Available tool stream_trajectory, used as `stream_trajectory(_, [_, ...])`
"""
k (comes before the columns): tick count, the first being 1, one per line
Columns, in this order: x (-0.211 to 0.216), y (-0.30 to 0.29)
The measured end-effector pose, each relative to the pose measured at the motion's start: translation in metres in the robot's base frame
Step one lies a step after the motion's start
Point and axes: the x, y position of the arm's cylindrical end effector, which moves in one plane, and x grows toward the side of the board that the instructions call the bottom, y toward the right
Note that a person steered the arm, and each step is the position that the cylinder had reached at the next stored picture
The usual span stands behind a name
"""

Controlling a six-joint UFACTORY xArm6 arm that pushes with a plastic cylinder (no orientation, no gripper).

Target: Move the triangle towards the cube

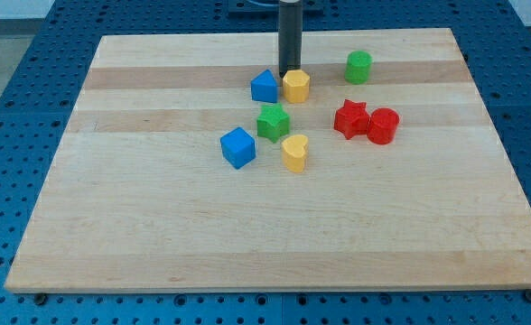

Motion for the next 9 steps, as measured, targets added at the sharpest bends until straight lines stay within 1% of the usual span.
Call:
stream_trajectory(2, [0.022,-0.002])
stream_trajectory(5, [0.016,-0.048])
stream_trajectory(8, [0.028,-0.067])
stream_trajectory(9, [0.014,-0.072])
